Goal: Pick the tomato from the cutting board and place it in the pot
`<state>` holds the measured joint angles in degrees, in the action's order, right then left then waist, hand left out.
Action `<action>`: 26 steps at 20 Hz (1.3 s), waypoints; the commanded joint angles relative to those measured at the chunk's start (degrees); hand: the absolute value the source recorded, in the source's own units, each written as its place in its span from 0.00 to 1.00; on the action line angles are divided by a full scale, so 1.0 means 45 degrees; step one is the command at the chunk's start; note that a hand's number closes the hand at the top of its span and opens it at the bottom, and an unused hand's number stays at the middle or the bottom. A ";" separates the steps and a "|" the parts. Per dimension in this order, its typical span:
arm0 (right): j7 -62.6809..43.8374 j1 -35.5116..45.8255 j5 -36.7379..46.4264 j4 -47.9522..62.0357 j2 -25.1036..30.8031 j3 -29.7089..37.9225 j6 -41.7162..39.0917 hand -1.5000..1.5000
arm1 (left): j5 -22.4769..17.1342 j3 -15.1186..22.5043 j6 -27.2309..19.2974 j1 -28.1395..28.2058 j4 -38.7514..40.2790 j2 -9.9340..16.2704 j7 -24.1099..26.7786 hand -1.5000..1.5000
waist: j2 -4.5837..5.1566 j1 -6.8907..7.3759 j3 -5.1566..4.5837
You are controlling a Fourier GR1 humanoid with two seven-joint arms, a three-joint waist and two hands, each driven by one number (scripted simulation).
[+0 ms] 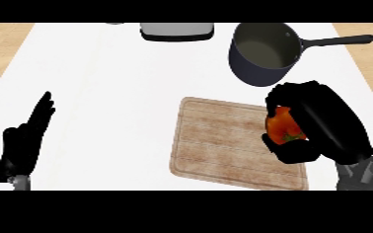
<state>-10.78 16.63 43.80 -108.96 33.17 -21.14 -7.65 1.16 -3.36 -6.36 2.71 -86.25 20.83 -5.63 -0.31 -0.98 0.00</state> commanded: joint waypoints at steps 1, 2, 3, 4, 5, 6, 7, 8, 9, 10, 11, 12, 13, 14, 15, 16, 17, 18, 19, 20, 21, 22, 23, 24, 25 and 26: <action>-0.0376 -0.0330 -0.1047 -0.1157 -0.0475 0.1491 0.0265 1.00 | 0.0010 -0.0078 0.0145 -0.0105 0.0179 -0.0064 0.0085 0.50 | 0.0037 0.0095 0.0000; 0.0055 -0.0241 -0.1865 -0.0963 -0.0395 0.2191 0.0192 1.00 | -0.0091 -0.0404 0.0294 -0.0545 0.0213 0.0344 -0.0195 0.50 | 0.0050 0.0095 0.0004; 0.0113 -0.0201 -0.2313 -0.0979 -0.0253 0.2722 -0.0173 1.00 | -0.0097 -0.0210 0.0263 -0.0553 -0.0161 0.0108 -0.0621 0.50 | 0.0048 0.0137 0.0004; -0.0639 -0.0269 -0.2830 -0.1785 -0.0213 0.3135 -0.0724 1.00 | 0.0071 -0.0230 0.0068 -0.0354 0.0274 -0.0111 0.0060 0.50 | 0.0035 0.0084 -0.0004; 0.0515 0.0624 -0.3177 -0.0003 -0.0194 0.3983 -0.0250 1.00 | 0.0122 0.0092 0.0063 -0.0037 -0.0731 -0.0214 -0.0561 0.50 | 0.0064 0.0288 0.0009; -0.0546 0.0178 -0.2664 -0.1046 -0.0862 0.3271 -0.0355 1.00 | 0.0290 0.0006 0.0016 -0.0152 -0.0974 -0.0105 -0.0931 0.50 | 0.0045 0.0234 0.0003; 0.0394 0.1168 -0.3404 0.0440 -0.0677 0.4041 -0.0488 1.00 | 0.0419 0.0128 0.0059 -0.0727 0.0783 -0.0505 0.0254 0.50 | 0.0097 0.0237 -0.0005; 0.0709 0.1374 -0.3903 0.0733 -0.0331 0.4754 -0.0845 1.00 | 0.0141 -0.0173 0.0396 -0.0217 -0.0154 -0.0111 0.0021 0.50 | 0.0076 0.0295 0.0000; 0.0367 0.1937 -0.2859 0.1339 -0.1139 0.3984 -0.0237 1.00 | 0.0693 0.0297 -0.0112 -0.0463 -0.0634 -0.0491 -0.0870 0.50 | 0.0080 0.0335 0.0001; 0.0441 0.1758 -0.3371 0.1013 -0.1063 0.4419 -0.0665 1.00 | 0.0418 0.0009 0.0424 -0.0173 -0.0490 -0.0262 -0.0507 0.50 | 0.0068 0.0295 -0.0001; 0.1546 0.2470 -0.4281 0.2573 -0.0306 0.5635 -0.0758 1.00 | -0.0014 -0.0488 0.0689 -0.0233 -0.0357 0.0198 -0.0328 0.50 | 0.0099 0.0388 0.0003; 0.1728 0.2065 -0.3303 0.2644 -0.0998 0.5042 -0.0063 1.00 | 0.0409 -0.0119 0.0336 -0.0050 -0.0373 -0.0438 -0.0116 0.50 | 0.0083 0.0325 0.0001; 0.1880 0.1923 -0.3654 0.2567 -0.0819 0.5418 -0.0449 1.00 | 0.0463 -0.0224 0.0451 -0.0946 0.0523 -0.0432 -0.0060 0.50 | 0.0083 0.0246 -0.0001; 0.1320 0.2920 -0.3071 0.3027 -0.1332 0.4839 -0.0387 1.00 | 0.0700 -0.0170 0.0293 -0.0857 -0.0207 -0.0430 -0.0709 0.50 | 0.0078 0.0308 -0.0001; 0.2032 0.3946 -0.4022 0.4541 -0.0527 0.5935 -0.0758 1.00 | 0.0932 0.0416 0.0035 -0.0125 -0.0361 -0.0909 -0.0215 0.50 | 0.0108 0.0438 0.0001; 0.1878 0.4179 -0.3003 0.5022 -0.1431 0.5001 -0.0008 1.00 | 0.0675 -0.0007 0.0406 -0.0594 -0.0738 -0.0413 -0.0939 0.50 | 0.0099 0.0426 0.0001; 0.2341 0.4871 -0.3381 0.5966 -0.0853 0.5471 -0.0611 1.00 | 0.0592 -0.0260 0.0580 -0.0859 -0.0086 -0.0268 -0.0461 0.50 | 0.0113 0.0422 -0.0002; 0.2939 0.5212 -0.3357 0.7083 -0.0939 0.5651 -0.0272 1.00 | 0.0578 -0.0098 0.0516 -0.0471 -0.0141 -0.0564 -0.0153 0.50 | 0.0133 0.0498 -0.0001; 0.2985 0.4874 -0.2954 0.6895 -0.1062 0.5504 -0.0130 1.00 | 0.0317 -0.0469 0.0845 0.0075 -0.0114 -0.0437 0.0264 0.50 | 0.0097 0.0410 -0.0002; 0.2501 0.5847 -0.2522 0.7319 -0.1673 0.4977 0.0223 1.00 | 0.0430 -0.0468 0.0823 -0.0817 -0.0297 -0.0210 -0.0728 0.50 | 0.0107 0.0440 -0.0002; 0.3166 0.6573 -0.2347 0.8859 -0.1386 0.5279 0.0454 1.00 | 0.0487 -0.0248 0.0760 -0.0597 -0.0257 -0.0448 -0.0611 0.50 | 0.0145 0.0557 0.0000; 0.3767 0.5968 -0.2133 0.8867 -0.1327 0.5215 0.0534 1.00 | 0.0289 -0.0569 0.1017 -0.0061 -0.0774 -0.0235 -0.0575 0.50 | 0.0105 0.0461 0.0001; 0.4419 0.6674 -0.2233 1.0097 -0.0825 0.5583 0.0372 1.00 | 0.0697 -0.0237 0.0627 -0.0185 -0.0745 -0.0522 -0.0606 0.50 | 0.0137 0.0531 0.0003; 0.4480 0.7000 -0.1794 1.1019 -0.1700 0.5241 0.1306 1.00 | 0.0651 -0.0268 0.0714 -0.0534 -0.0591 -0.0484 -0.0598 0.50 | 0.0167 0.0598 0.0003; 0.5023 0.7498 -0.1987 1.1910 -0.1363 0.5468 0.0960 1.00 | 0.0169 -0.0695 0.1271 -0.0541 -0.0486 -0.0053 -0.0312 0.50 | 0.0187 0.0663 0.0003; 0.5491 0.8143 -0.2070 1.2713 -0.0965 0.5858 0.0921 1.00 | 0.0540 -0.0472 0.0930 -0.1010 0.0484 -0.0445 0.0013 0.50 | 0.0215 0.0606 -0.0001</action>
<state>7.88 46.36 33.51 -64.34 27.72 3.33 -4.91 3.28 -5.15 -2.57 0.23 -87.48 19.22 -7.26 0.40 1.49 0.01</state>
